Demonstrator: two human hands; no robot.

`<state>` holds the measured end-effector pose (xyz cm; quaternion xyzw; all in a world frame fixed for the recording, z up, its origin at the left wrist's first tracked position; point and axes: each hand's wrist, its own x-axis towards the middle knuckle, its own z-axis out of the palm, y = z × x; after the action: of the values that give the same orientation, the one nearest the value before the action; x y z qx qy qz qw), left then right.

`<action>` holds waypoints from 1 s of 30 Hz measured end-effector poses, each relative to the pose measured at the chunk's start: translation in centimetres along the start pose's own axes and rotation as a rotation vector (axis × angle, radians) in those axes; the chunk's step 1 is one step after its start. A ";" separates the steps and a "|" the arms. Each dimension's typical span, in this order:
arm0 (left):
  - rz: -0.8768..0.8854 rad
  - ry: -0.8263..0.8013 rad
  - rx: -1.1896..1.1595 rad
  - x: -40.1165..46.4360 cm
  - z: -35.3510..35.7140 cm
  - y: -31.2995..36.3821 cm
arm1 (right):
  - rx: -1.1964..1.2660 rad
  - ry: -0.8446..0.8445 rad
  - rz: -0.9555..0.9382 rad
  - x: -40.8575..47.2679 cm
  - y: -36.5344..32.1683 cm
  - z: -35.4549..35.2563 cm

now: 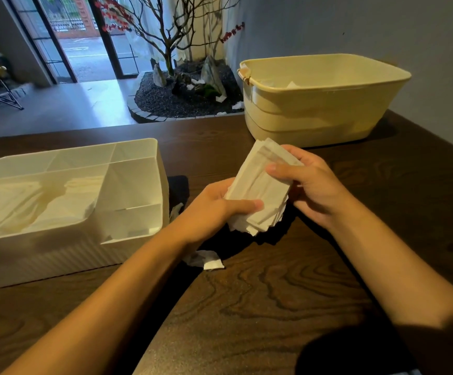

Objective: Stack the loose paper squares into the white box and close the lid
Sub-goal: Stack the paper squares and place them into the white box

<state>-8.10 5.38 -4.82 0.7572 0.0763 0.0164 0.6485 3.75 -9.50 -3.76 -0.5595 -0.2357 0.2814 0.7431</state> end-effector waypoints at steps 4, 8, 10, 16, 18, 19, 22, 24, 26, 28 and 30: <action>0.084 0.309 0.079 0.2 1.2 -1.0 | 0.183 0.143 -0.002 0.3 0.5 1.1; 0.098 0.457 -0.140 0.8 2.0 -1.7 | 0.533 0.204 0.021 0.4 1.4 2.5; 0.121 0.529 -0.271 1.0 1.8 -1.6 | 0.491 0.227 0.036 0.4 1.7 2.7; 0.412 0.701 0.189 0.4 0.5 -1.1 | -0.174 0.220 -0.074 -0.1 1.9 2.9; 0.433 0.650 0.208 0.4 0.6 -1.5 | -0.299 0.180 -0.106 -0.1 2.4 2.7; 0.429 0.613 0.217 0.4 0.7 -1.7 | -0.354 0.169 -0.101 0.1 2.6 2.6; 0.322 0.515 0.195 0.9 0.5 -2.5 | -0.445 0.161 -0.064 0.4 3.2 2.1; 0.257 0.518 0.161 1.1 0.2 -2.7 | -0.429 0.152 -0.068 0.3 3.2 2.1; 0.233 0.541 0.111 1.1 -0.1 -2.7 | -0.419 0.136 -0.092 0.2 3.1 2.2; 0.190 0.508 0.111 1.2 -0.3 -2.7 | -0.457 0.122 -0.118 0.2 3.3 2.2; 0.171 0.427 0.192 1.3 -0.3 -2.6 | -0.539 0.110 -0.134 0.4 3.6 2.2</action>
<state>-7.16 6.28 -7.45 0.7984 0.1483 0.2235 0.5391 1.99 -6.92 -6.58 -0.7344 -0.2976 0.1282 0.5963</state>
